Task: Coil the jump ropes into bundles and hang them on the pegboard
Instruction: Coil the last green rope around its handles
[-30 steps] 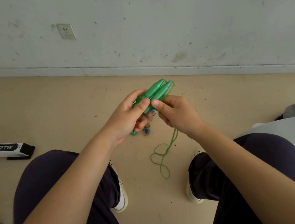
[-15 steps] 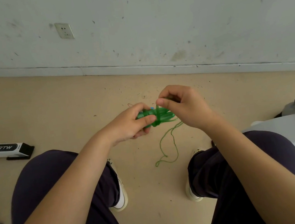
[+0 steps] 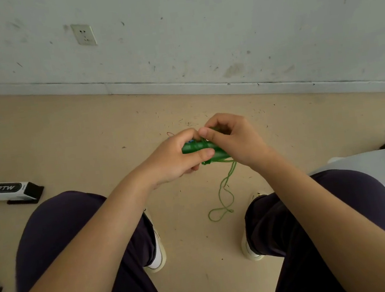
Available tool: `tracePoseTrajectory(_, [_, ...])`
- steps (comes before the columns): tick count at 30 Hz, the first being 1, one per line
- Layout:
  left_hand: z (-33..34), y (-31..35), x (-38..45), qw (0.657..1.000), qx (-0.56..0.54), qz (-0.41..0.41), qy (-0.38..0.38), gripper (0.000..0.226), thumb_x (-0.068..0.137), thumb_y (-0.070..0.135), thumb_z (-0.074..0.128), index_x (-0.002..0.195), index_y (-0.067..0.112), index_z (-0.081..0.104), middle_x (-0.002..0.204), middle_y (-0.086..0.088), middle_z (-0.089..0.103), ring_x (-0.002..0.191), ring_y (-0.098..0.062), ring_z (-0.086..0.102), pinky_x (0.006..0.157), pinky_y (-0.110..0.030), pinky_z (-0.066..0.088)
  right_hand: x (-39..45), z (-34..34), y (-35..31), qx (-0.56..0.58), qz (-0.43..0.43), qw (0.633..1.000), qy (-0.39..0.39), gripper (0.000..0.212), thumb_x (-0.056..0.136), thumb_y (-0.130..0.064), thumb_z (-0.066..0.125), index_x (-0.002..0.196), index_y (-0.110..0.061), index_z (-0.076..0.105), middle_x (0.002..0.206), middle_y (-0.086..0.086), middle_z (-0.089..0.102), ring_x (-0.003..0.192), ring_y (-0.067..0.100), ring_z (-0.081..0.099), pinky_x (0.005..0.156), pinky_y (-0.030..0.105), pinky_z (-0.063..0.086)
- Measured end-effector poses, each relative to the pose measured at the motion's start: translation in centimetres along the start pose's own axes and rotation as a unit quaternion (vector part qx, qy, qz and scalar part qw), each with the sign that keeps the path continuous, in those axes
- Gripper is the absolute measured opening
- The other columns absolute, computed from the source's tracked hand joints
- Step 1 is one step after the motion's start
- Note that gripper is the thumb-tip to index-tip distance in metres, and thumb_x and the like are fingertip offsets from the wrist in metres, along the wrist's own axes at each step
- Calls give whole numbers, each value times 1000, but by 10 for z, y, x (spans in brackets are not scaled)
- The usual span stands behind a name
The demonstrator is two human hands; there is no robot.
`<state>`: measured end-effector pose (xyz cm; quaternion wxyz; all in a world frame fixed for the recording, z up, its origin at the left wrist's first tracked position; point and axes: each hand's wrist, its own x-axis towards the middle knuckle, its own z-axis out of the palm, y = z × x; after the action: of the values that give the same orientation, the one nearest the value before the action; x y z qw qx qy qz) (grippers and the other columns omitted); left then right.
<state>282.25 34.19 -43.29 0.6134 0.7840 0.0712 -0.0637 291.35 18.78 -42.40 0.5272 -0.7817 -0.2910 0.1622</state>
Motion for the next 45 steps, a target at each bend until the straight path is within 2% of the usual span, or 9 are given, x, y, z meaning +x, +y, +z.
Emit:
tracePoseTrajectory(8, [0,-3,1,998,60,6,19,17,96,31,63,107,20,55,76,4,64,54,0,55,50,-15,42,-1,-2,2,34,39,998,-32,21,94,-22,65,93,-2,60,87,11,59,64,20,55,58,33,47])
tracePoseTrajectory(14, [-5,-2,0,997,-17,43,59,40,98,31,60,136,39,48,69,8,66,57,-4,57,51,-21,45,-1,-10,4,220,97,965,-103,25,93,-18,64,112,-2,63,85,8,64,67,21,55,60,29,44])
tracePoseTrajectory(20, [-3,-2,4,984,-115,75,115,25,100,25,59,123,16,58,69,2,66,55,-16,54,43,-27,44,-1,-5,4,305,69,939,-145,20,94,-18,61,112,-8,60,87,7,61,64,14,49,59,22,39])
tracePoseTrajectory(24, [-8,-3,8,973,-123,45,188,19,98,34,60,109,21,52,74,-3,65,48,-6,50,43,-19,37,-3,1,5,195,117,966,-121,21,98,-16,59,113,-2,57,66,2,41,50,9,33,46,21,26])
tracePoseTrajectory(29, [-5,-5,10,969,54,51,236,21,99,40,57,107,22,50,78,6,64,60,1,59,52,-12,44,-3,-2,-3,-8,104,987,-119,16,97,-28,61,95,-12,64,48,-16,45,43,2,39,45,18,33])
tracePoseTrajectory(34, [-9,-2,9,966,147,32,208,28,100,41,53,113,15,50,88,-2,65,72,-15,61,60,-24,47,-7,-14,-13,-88,51,986,-134,31,96,-32,62,67,-20,56,45,-17,39,43,2,34,44,13,30])
tracePoseTrajectory(38, [-3,1,6,983,136,43,118,24,99,42,54,109,21,50,78,7,62,63,-4,56,57,-18,44,-6,-23,-15,-78,-53,994,-57,22,96,-20,61,80,-5,65,61,-6,53,55,4,43,55,19,37])
tracePoseTrajectory(41, [-1,2,6,989,127,47,67,25,99,41,55,110,19,50,68,10,59,55,2,52,54,-15,43,-7,-19,-13,-144,-122,982,-16,13,93,-18,66,84,-9,70,76,0,60,68,8,50,65,23,42])
tracePoseTrajectory(45, [-3,3,5,999,36,38,-13,15,100,34,56,109,24,51,59,17,58,54,3,51,50,-10,39,-4,-19,-7,-127,-112,985,24,9,90,-19,70,84,-12,71,87,8,59,75,16,52,72,34,47])
